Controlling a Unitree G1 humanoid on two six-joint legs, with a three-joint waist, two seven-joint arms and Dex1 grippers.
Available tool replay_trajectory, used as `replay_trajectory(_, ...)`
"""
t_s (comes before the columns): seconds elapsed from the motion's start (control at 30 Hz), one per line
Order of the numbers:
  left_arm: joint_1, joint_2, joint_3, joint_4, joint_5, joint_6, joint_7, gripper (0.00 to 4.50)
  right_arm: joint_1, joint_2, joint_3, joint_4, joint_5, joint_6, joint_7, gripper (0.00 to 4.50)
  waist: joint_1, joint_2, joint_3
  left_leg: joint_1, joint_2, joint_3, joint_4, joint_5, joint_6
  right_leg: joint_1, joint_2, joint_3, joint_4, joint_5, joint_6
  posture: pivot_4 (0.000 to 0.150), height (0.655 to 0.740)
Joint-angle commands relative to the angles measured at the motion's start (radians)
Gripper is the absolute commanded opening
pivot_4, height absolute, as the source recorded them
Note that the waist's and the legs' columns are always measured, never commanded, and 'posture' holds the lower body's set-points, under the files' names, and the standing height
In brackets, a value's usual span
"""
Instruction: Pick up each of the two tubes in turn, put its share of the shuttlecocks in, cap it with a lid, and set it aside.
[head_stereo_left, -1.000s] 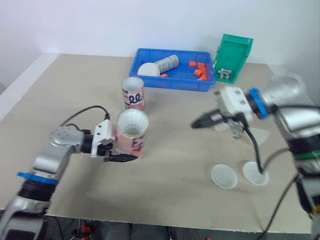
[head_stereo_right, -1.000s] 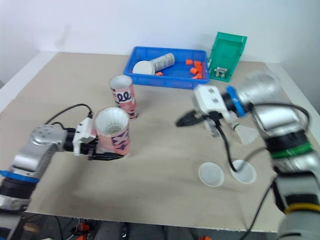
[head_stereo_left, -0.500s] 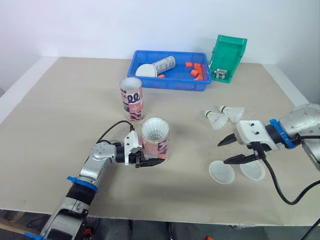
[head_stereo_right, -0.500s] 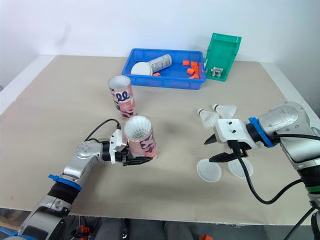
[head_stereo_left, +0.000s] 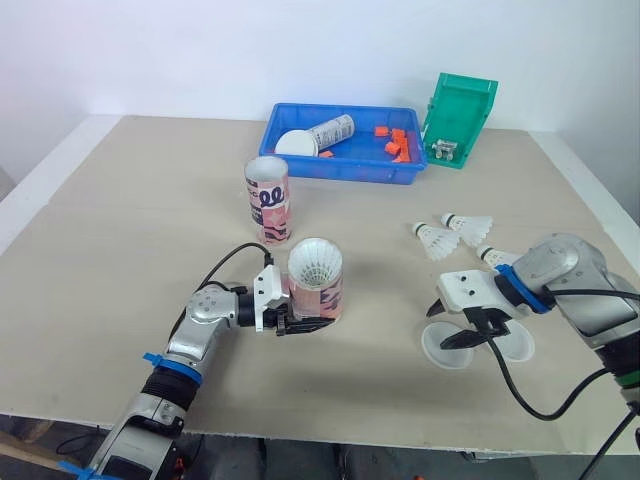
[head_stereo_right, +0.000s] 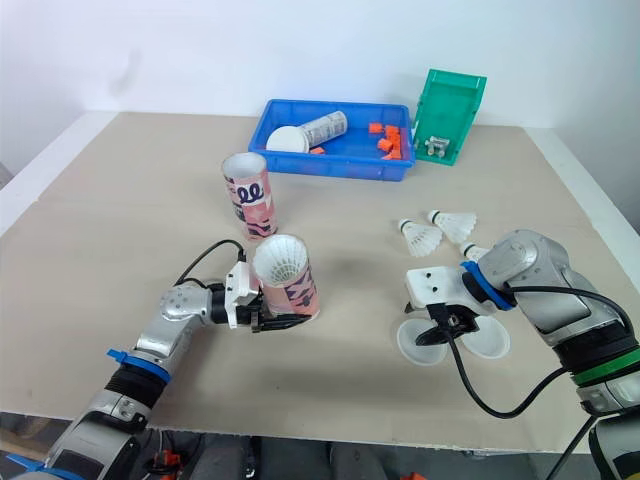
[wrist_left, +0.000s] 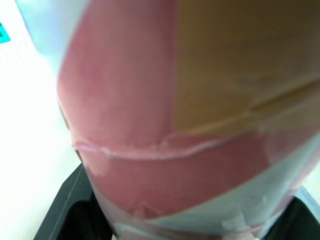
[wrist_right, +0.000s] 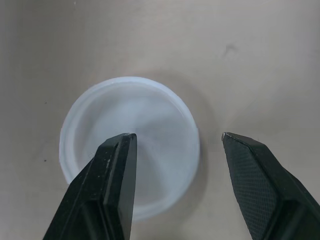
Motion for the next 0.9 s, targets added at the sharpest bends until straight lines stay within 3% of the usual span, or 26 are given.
replay_trajectory(0.03,0.038,0.024,-0.043,0.032,0.047,0.046,-0.015,2.77,-0.022,0.006,0.004,0.002,-0.034,-0.039,0.013,2.04,0.000,0.000,0.000,0.000,0.000,0.000,0.000,0.000,0.000,0.000,0.000,0.000,0.000,0.000,0.000,0.150,0.7038)
replay_trajectory(0.2,0.031,0.039,-0.049,0.036,0.050,0.085,-0.030,2.77,-0.020,0.015,0.014,0.011,-0.093,-0.102,-0.012,0.04,0.000,0.000,-0.003,0.001,0.000,0.000,-0.001,0.000,0.000,0.000,0.000,0.000,0.000,-0.001,0.000,0.150,0.7038)
replay_trajectory(0.47,0.010,0.066,-0.061,0.056,0.065,0.088,-0.065,2.77,-0.071,0.078,-0.067,-0.112,0.044,0.028,-0.007,0.04,-0.006,-0.001,-0.005,0.003,0.001,0.000,-0.002,0.000,0.000,0.001,0.002,0.000,0.000,-0.001,-0.001,0.150,0.7038)
replay_trajectory(0.63,-0.018,0.080,-0.069,0.082,0.071,0.099,-0.087,2.77,-0.212,0.152,-0.130,-0.180,0.179,0.173,-0.025,0.04,-0.008,-0.001,-0.005,0.003,0.002,-0.001,-0.002,0.000,0.000,0.001,0.003,0.000,0.001,0.000,-0.002,0.150,0.7038)
replay_trajectory(0.77,-0.036,0.085,-0.070,0.102,0.069,0.100,-0.097,2.77,-0.323,0.177,-0.134,-0.182,0.207,0.180,-0.013,0.04,-0.007,-0.002,-0.005,0.003,0.002,-0.001,-0.003,0.000,0.000,0.001,0.003,-0.001,0.000,-0.001,-0.003,0.150,0.7038)
replay_trajectory(0.9,-0.056,0.095,-0.079,0.123,0.074,0.110,-0.124,2.77,-0.530,0.264,-0.123,-0.103,0.233,0.167,0.007,0.04,-0.012,0.001,-0.005,0.003,0.003,0.000,-0.004,0.000,0.000,-0.001,0.003,-0.001,0.001,-0.001,-0.004,0.150,0.7038)
